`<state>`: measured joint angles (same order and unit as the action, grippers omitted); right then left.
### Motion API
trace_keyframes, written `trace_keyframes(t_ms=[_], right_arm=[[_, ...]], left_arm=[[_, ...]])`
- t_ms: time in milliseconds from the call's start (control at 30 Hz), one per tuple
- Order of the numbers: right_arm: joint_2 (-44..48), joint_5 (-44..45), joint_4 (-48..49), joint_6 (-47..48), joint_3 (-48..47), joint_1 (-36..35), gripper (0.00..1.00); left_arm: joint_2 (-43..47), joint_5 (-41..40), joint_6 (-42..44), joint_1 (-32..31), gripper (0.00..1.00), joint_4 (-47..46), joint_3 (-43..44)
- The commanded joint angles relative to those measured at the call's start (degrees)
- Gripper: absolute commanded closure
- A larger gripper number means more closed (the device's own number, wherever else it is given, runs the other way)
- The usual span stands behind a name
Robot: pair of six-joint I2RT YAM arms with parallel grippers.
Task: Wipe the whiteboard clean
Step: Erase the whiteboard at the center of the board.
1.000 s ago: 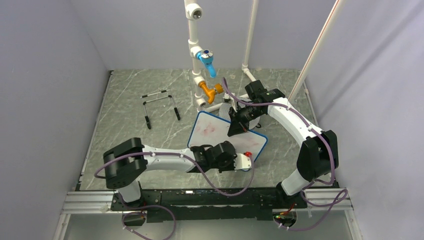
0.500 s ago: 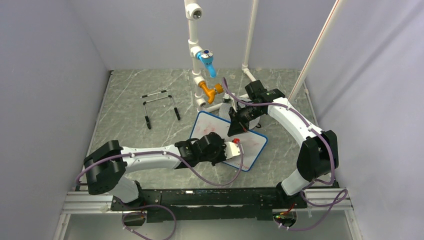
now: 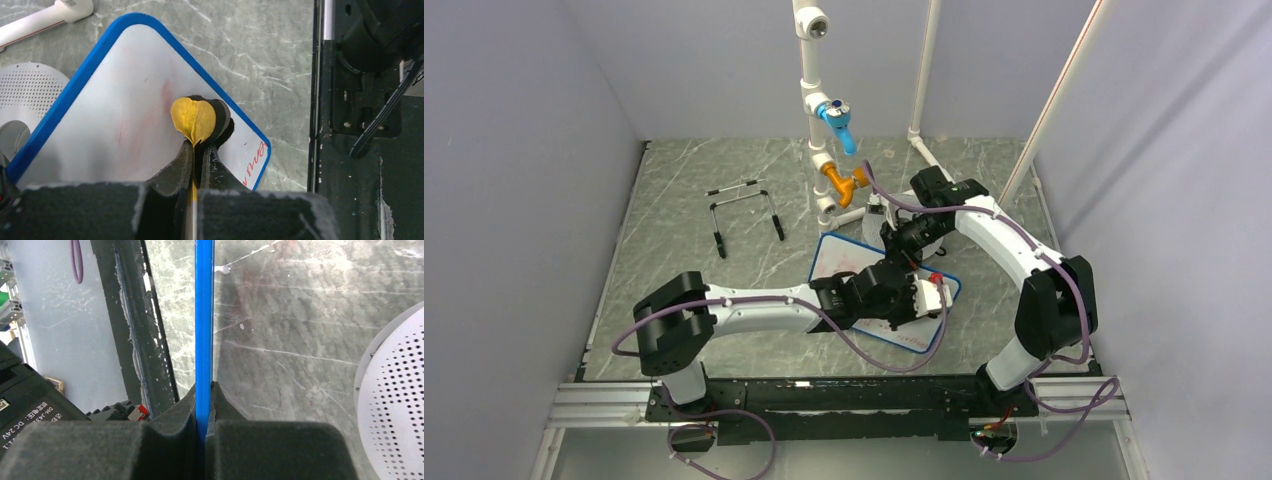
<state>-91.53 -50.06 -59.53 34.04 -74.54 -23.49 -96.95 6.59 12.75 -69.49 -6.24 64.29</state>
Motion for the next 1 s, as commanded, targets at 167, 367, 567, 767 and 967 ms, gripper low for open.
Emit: trace_keyframes(t_ms=[167,367,567,767,967], right_arm=[[-0.23,-2.26,-2.81,4.81,0.36,-1.30,1.00],[-0.36,-1.35,-2.68,5.16,0.50,-1.34,1.00],[-0.42,-0.66,-2.28,4.89,0.63,-1.30,1.00],[-0.14,-0.12,-2.10,4.81,0.62,-1.20,1.00],[-0.17,0.54,-1.36,4.16,0.89,-1.17,1.00]], left_arm=[[9.97,-5.71,-4.25,-0.03,1.00,-16.77,-16.67],[20.28,-12.43,-9.12,0.23,1.00,-21.77,-29.52],[30.33,-17.38,-15.17,2.62,1.00,-23.45,-37.68],[37.31,-15.87,-22.95,7.56,1.00,-20.97,-41.81],[45.69,-15.70,-29.46,10.05,1.00,-20.51,-46.71]])
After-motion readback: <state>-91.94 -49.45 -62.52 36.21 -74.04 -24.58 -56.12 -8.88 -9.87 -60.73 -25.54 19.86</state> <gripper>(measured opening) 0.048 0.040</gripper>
